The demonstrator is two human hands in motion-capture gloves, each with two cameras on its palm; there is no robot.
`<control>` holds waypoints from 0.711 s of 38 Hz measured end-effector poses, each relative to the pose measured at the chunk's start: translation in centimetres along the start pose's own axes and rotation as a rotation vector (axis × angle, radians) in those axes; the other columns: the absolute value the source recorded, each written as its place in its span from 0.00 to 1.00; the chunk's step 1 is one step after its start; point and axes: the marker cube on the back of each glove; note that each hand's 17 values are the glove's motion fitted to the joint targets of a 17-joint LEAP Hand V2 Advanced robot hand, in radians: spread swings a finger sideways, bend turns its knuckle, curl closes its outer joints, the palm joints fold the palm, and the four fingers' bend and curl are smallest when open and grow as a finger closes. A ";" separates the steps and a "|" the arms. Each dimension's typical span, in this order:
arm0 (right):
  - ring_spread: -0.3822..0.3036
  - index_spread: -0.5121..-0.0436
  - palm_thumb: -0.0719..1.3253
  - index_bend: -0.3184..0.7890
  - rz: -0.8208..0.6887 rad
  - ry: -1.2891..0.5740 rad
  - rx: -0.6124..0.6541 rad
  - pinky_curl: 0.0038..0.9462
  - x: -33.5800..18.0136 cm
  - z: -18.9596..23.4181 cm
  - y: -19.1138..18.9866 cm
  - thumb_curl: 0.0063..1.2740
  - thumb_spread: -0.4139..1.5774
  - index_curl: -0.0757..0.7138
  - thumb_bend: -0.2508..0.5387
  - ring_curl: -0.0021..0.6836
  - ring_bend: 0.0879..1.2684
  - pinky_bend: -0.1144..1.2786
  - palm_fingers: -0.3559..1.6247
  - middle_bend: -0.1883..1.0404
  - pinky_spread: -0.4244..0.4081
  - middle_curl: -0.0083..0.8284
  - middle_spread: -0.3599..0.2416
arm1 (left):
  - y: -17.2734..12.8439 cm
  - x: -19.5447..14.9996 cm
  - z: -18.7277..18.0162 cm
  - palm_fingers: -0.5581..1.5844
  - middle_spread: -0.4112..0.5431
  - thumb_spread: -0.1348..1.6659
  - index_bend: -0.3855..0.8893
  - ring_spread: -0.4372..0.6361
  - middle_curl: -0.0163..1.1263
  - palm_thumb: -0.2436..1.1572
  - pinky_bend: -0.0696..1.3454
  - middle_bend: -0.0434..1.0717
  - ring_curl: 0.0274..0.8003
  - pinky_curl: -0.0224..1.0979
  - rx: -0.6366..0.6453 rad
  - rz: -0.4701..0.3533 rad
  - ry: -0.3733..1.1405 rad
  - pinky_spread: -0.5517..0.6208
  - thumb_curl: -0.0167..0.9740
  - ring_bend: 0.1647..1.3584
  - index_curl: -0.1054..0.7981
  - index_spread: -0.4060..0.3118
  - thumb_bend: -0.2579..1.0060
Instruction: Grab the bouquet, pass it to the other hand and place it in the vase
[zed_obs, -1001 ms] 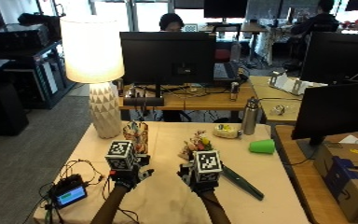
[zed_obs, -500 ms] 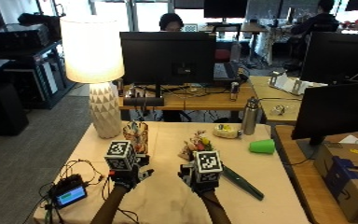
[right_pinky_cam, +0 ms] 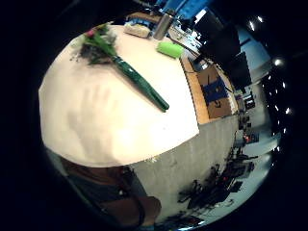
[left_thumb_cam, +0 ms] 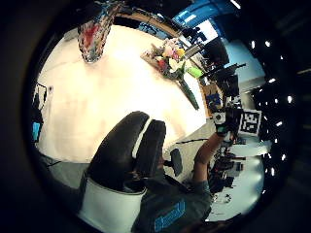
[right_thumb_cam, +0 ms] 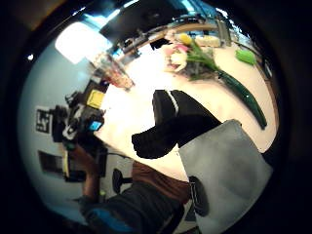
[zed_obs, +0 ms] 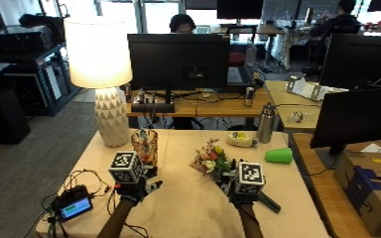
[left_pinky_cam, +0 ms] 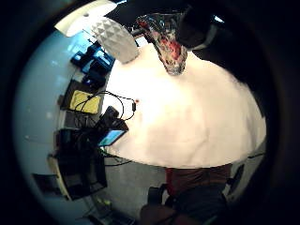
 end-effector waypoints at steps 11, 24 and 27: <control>0.84 0.34 0.40 0.37 0.168 -0.029 -0.075 0.37 7.1 4.2 -0.8 0.24 0.79 0.33 0.29 0.37 0.25 0.46 0.26 0.35 0.94 0.41 0.69 | -0.3 0.1 0.4 0.43 0.53 0.63 0.41 0.64 0.28 0.24 0.35 0.20 0.33 0.32 0.010 0.000 0.005 0.79 0.28 0.33 0.43 0.41 0.18; 0.84 0.35 0.43 0.39 0.297 -0.069 -0.156 0.38 13.1 11.2 -3.3 0.25 0.78 0.32 0.30 0.39 0.26 0.49 0.25 0.36 0.93 0.42 0.70 | -0.7 0.2 1.3 0.43 0.53 0.63 0.41 0.64 0.29 0.23 0.35 0.20 0.34 0.33 -0.002 0.000 -0.002 0.79 0.29 0.33 0.43 0.41 0.18; 0.84 0.35 0.44 0.39 0.325 -0.066 -0.203 0.38 14.0 12.5 -3.4 0.25 0.78 0.33 0.30 0.39 0.25 0.49 0.26 0.35 0.93 0.42 0.70 | -0.8 0.1 1.5 0.43 0.53 0.63 0.41 0.64 0.29 0.23 0.35 0.20 0.34 0.33 -0.010 -0.005 -0.012 0.79 0.29 0.33 0.43 0.41 0.18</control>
